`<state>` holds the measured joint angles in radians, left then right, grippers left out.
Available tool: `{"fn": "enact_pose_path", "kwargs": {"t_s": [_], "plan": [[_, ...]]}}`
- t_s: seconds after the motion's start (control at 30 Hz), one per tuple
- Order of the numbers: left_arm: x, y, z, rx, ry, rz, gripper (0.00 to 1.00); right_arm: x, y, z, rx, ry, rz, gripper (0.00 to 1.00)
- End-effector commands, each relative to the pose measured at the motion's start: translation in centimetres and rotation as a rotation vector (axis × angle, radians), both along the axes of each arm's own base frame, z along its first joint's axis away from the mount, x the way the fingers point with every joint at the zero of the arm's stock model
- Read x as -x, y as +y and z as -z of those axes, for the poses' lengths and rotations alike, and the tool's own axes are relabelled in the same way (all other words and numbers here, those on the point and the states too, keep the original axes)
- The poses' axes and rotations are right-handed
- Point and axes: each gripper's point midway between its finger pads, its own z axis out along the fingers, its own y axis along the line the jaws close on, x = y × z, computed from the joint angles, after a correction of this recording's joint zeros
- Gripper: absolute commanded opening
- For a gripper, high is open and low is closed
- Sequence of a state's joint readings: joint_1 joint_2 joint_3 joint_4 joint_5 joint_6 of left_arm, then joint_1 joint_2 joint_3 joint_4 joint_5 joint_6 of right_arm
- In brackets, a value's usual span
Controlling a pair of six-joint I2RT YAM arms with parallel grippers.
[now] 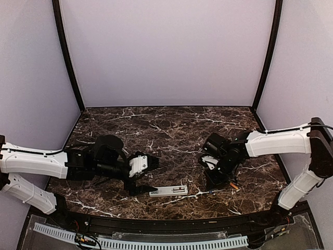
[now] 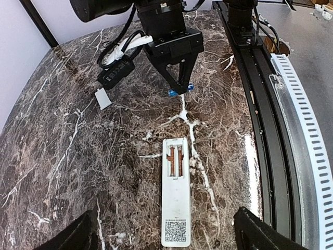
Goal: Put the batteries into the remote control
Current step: Pick up the battery at the center of the board, then pass from the right arm to the left
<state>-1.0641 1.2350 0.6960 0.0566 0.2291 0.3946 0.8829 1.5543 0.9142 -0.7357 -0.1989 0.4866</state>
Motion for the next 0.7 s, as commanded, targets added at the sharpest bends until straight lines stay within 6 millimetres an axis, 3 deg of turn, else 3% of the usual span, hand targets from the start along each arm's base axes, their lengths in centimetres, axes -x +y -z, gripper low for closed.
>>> {"fn": "enact_pose_path", "kwargs": {"t_s": [0.0, 0.2, 0.37, 0.6, 0.63, 0.67], "plan": [[0.5, 0.2, -0.9, 0.041, -0.046, 0.045, 0.90, -0.7, 3.6, -4.0, -0.201, -0.094, -0.141, 0.00], [0.3, 0.2, -0.9, 0.067, -0.002, 0.016, 0.89, -2.0, 5.0, -6.7, -0.281, -0.221, -0.238, 0.00], [-1.0, 0.1, -1.8, 0.147, 0.180, -0.072, 0.87, -3.4, 6.5, -9.4, -0.367, -0.381, -0.327, 0.00], [-2.6, -1.2, -3.4, 0.267, 0.321, -0.154, 0.79, -4.7, 8.4, -13.8, -0.451, -0.652, -0.443, 0.00], [-2.9, -1.4, -2.6, 0.240, 0.350, -0.175, 0.75, -4.7, 8.7, -14.3, -0.470, -0.683, -0.455, 0.00], [-3.5, -1.9, -3.5, 0.254, 0.359, -0.190, 0.73, -4.7, 8.9, -14.8, -0.487, -0.713, -0.464, 0.00]]}}
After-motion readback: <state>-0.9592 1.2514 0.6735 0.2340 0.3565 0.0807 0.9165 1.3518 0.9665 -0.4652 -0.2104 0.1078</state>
